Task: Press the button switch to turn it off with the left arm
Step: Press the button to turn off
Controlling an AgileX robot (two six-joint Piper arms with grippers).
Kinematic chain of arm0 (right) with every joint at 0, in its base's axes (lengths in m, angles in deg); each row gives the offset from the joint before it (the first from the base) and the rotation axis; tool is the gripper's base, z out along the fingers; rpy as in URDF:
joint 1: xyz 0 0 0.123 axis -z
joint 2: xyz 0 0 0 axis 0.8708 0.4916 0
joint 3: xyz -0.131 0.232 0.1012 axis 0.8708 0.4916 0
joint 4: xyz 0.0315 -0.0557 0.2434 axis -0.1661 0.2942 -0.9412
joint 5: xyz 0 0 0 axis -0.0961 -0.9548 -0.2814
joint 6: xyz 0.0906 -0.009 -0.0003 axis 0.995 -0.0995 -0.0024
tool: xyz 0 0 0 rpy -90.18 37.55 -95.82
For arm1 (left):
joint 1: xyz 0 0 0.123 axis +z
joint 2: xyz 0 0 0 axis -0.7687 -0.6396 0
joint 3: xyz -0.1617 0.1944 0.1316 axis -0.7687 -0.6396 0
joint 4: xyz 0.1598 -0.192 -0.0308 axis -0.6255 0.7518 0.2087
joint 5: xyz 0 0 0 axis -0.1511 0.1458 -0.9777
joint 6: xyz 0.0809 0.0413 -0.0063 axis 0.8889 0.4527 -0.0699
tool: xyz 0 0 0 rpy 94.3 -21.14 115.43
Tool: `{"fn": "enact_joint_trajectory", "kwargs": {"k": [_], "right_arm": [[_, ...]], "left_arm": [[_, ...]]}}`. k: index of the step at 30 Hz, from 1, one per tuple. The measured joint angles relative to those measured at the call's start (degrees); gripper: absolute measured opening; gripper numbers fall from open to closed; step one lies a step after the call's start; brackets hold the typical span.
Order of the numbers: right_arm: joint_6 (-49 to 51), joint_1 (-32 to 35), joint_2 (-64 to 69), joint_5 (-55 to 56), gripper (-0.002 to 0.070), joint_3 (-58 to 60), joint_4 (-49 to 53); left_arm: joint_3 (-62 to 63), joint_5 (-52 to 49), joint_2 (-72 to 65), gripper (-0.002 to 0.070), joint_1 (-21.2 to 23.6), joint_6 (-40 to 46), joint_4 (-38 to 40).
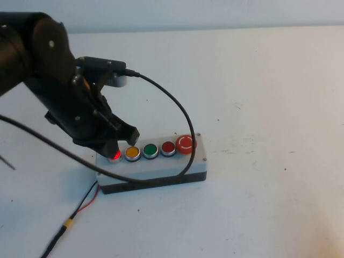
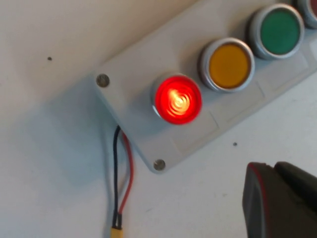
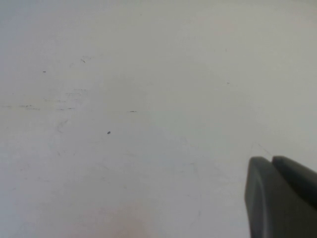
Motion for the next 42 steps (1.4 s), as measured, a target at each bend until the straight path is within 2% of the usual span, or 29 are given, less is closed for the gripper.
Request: {"fn": "enact_joint_trajectory", "kwargs": {"k": [12,42], "right_arm": [[0.0,0.0,0.0,0.0,-0.0016,0.0,0.0],[0.0,0.0,0.0,0.0,-0.0016,0.0,0.0]], "left_arm": [[6.77,-0.44,-10.37,-0.0002,0.0,0.0,-4.37],[8.42,-1.48,-13.58,-0.0002,0.0,0.0,-6.16]]}}
